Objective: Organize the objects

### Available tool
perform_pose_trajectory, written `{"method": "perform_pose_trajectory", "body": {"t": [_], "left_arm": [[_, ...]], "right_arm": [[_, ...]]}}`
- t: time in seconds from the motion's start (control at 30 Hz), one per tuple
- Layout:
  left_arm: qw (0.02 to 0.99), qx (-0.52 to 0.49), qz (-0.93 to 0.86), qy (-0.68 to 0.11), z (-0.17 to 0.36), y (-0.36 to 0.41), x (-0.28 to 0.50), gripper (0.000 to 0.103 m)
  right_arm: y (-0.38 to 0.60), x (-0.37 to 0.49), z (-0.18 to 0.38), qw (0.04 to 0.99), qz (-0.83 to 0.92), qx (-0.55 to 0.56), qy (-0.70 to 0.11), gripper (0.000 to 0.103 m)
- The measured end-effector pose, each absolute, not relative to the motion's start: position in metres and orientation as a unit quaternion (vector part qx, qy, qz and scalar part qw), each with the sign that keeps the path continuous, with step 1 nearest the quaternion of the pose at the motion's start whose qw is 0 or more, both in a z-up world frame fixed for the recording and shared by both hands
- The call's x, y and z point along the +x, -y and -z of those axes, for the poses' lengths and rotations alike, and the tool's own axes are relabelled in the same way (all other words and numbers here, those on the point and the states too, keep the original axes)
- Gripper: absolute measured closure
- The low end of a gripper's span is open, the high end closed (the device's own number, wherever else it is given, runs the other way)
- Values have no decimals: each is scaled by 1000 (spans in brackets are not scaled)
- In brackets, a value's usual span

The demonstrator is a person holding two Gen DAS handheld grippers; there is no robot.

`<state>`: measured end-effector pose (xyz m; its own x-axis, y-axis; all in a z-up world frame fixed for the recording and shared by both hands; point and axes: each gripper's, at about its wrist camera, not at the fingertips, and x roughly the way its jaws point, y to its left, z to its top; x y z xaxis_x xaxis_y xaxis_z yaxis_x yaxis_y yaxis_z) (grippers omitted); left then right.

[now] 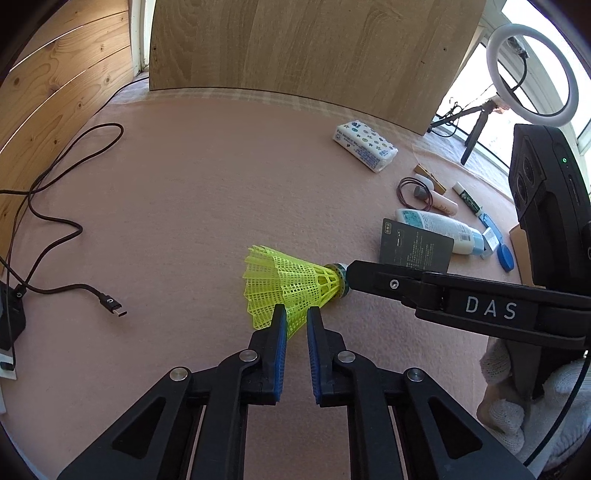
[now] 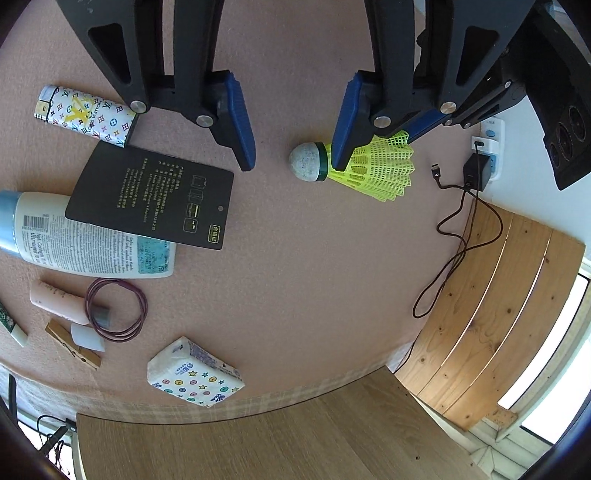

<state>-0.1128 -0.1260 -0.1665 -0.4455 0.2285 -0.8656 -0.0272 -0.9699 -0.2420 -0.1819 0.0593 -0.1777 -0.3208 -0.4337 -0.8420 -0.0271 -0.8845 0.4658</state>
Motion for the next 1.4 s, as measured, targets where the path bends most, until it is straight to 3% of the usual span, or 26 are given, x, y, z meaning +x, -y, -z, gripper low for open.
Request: {"method": "perform_pose_trajectory", "body": {"t": [0.2, 0.33, 1.0, 1.4], "left_arm": [[89, -520, -844, 99, 169, 124, -109, 98], [103, -516, -843, 114, 167, 123, -107, 100], [142, -481, -857, 116, 124, 73, -86, 102], [235, -449, -859, 76, 82, -45, -87, 102]], "right_arm": [[-54, -185, 190, 143, 771, 577, 228, 72], [-53, -186, 188, 158, 768, 574, 236, 84], [-86, -152, 157, 170, 778, 548, 256, 84], [-187, -94, 105, 97, 827, 488, 259, 84]]}}
